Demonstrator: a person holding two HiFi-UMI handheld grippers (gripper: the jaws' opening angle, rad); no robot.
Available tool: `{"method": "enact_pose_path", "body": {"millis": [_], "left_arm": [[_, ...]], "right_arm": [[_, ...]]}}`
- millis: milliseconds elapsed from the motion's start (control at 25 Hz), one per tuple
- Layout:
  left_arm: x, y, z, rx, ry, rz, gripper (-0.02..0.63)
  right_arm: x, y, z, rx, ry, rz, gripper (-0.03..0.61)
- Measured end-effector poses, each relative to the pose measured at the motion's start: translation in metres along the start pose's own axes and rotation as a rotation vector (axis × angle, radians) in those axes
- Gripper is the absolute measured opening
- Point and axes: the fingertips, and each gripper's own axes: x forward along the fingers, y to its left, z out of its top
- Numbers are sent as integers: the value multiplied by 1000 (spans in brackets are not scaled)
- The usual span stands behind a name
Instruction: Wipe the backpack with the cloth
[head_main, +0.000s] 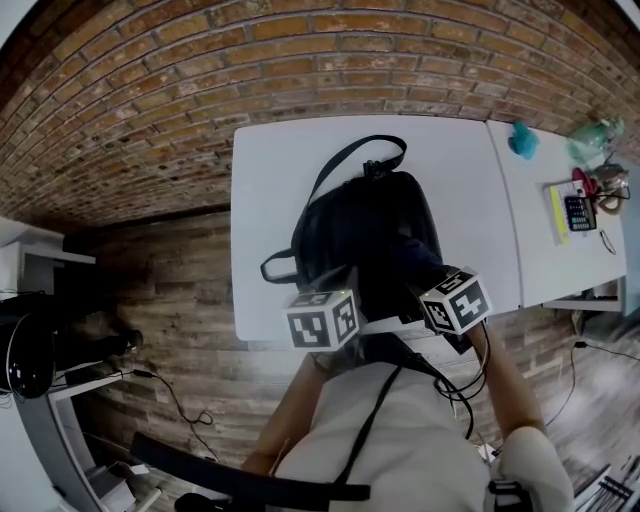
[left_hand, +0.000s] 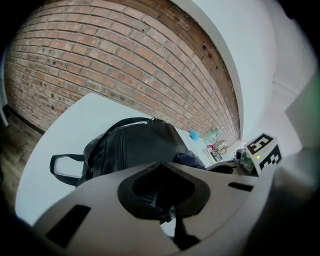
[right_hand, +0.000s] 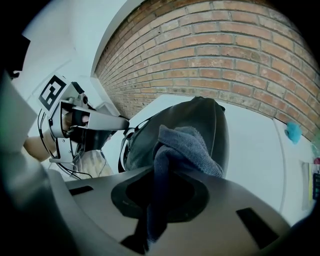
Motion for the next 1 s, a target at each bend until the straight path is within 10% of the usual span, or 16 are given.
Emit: {"method": "enact_pose_path", "body": {"millis": [520, 1000], "left_arm": [[-7, 3, -20, -33, 0, 22, 5], [-20, 1, -23, -107, -61, 106, 5]], "right_arm": [[-5, 12, -21, -14, 75, 61, 38], [-20, -17, 132, -76, -216, 121, 38]]}}
